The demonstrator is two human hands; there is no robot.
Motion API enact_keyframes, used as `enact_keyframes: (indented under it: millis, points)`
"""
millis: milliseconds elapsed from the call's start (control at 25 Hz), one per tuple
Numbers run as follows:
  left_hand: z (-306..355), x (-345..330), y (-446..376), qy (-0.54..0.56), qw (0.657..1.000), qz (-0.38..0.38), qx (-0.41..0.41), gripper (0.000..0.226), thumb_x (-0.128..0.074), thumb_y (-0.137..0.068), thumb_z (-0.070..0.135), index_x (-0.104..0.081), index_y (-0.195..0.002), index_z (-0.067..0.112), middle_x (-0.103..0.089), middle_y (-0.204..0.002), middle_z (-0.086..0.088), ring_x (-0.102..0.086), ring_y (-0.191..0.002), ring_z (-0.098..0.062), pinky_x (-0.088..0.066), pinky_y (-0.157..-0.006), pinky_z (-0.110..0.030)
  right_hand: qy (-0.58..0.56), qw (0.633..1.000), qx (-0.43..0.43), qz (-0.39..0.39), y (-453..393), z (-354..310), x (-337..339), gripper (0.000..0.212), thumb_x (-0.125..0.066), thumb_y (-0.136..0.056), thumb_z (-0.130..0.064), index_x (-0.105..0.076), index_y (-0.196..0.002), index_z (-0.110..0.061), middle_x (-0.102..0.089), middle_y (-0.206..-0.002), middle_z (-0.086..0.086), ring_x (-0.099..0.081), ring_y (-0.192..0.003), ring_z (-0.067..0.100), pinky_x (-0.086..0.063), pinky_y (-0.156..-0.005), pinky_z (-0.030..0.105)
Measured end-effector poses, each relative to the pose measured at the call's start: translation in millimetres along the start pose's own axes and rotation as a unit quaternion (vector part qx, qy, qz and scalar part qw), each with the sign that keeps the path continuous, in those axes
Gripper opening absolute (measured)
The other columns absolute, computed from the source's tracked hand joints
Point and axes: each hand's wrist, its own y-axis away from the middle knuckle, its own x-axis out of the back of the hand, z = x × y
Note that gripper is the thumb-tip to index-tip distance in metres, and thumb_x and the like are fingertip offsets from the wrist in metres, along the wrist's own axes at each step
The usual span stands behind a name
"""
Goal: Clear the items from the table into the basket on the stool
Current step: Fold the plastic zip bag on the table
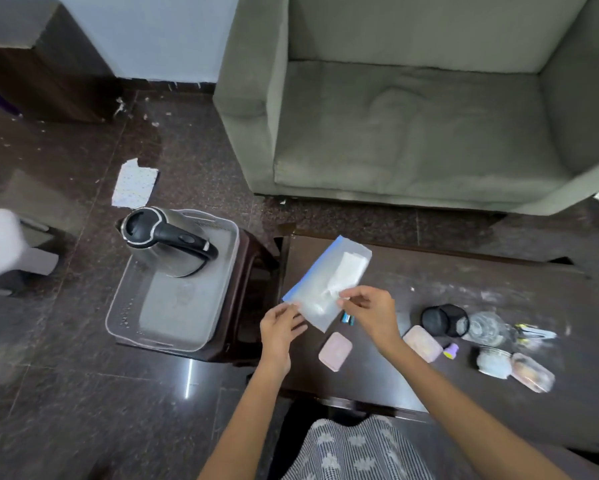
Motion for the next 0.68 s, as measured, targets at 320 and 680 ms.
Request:
enact_keyframes:
  millis: [320,680]
  points:
    - [-33,-66,50,-0.154,0.980,0.013,-0.128,0.009,-0.065,-0.086,0.019,-0.066,-0.084,0.011,-0.068,-0.084,-0.011,-0.062,-0.071,-0.018,-0.054,-0.066,-0.035,-0.033,0.998,-0.047,-0.031,38,41,96,0.010,-0.074,-0.077,-0.002,-0.069,-0.078,-0.011,-0.066,-0.082,0.017,-0.062,-0.066,0.018,-0.053,-0.057,0.022]
    - [-71,-121,123,-0.271,0.900,0.043,-0.338,0.003,-0.073,-0.077,0.014,-0.072,-0.079,0.013,-0.061,-0.087,0.001,-0.062,-0.069,-0.011,-0.046,-0.062,-0.017,0.234,0.972,-0.028,-0.019,79,46,166,0.014,-0.060,-0.085,-0.026,-0.061,-0.073,-0.019,-0.068,-0.082,0.001,-0.063,-0.072,0.022,-0.053,-0.064,0.034]
